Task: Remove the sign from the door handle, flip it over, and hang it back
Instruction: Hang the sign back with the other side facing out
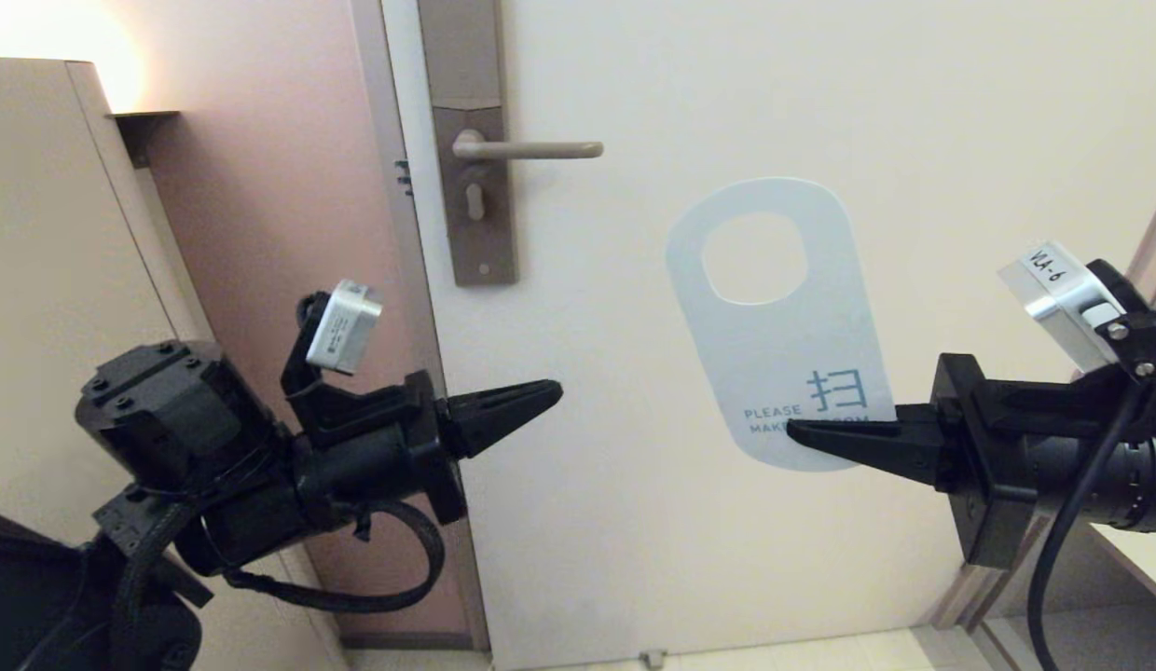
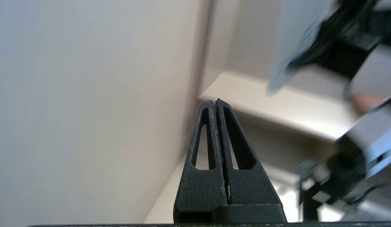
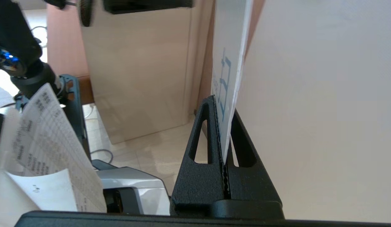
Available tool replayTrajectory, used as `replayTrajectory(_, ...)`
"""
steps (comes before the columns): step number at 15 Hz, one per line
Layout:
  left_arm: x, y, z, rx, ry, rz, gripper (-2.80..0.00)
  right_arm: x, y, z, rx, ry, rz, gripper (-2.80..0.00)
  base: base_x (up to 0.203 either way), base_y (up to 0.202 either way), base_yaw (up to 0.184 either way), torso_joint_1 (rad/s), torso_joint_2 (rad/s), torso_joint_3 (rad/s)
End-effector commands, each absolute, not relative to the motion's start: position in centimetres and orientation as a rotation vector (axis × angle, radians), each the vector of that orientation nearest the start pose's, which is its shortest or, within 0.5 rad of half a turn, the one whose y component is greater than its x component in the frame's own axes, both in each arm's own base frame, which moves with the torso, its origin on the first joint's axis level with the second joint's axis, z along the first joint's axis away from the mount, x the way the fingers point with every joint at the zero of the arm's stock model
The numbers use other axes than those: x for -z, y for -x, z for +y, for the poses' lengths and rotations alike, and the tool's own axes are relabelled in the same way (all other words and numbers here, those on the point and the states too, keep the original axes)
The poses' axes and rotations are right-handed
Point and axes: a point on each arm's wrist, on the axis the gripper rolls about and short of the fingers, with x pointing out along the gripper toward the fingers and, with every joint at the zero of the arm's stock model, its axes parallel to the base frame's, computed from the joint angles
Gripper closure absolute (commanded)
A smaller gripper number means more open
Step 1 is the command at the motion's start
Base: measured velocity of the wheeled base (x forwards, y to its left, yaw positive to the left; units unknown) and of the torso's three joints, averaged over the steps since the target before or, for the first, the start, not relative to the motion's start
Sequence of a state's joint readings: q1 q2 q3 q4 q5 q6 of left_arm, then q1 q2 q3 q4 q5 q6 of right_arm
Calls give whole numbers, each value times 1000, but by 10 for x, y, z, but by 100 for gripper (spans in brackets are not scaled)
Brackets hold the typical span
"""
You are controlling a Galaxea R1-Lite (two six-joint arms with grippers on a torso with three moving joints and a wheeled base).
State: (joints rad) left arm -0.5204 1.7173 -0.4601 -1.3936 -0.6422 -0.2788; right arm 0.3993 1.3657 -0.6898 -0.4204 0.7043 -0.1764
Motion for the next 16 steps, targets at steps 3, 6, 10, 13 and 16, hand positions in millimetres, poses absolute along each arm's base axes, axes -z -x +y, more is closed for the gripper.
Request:
replayTrajectory(3, -165, -204, -115, 1006, 131, 36, 0, -215, -200, 88, -1070, 110, 183, 0, 0, 0, 0, 0, 0, 0)
replayTrajectory(6, -160, -188, -93, 764, 76, 93, 0, -214, -205, 79, -1021, 103, 193, 0, 0, 0, 0, 0, 0, 0)
replayTrajectory(10, -143, -156, -60, 619, 70, 145, 0, -212, -210, 71, -979, 97, 203, 0, 0, 0, 0, 0, 0, 0)
replayTrajectory(13, -134, -126, -34, 503, 81, 147, 0, -210, -213, 65, -949, 93, 209, 0, 0, 0, 0, 0, 0, 0)
replayTrajectory(16, -130, -102, -17, 373, 83, 174, 0, -210, -217, 60, -924, 90, 211, 0, 0, 0, 0, 0, 0, 0)
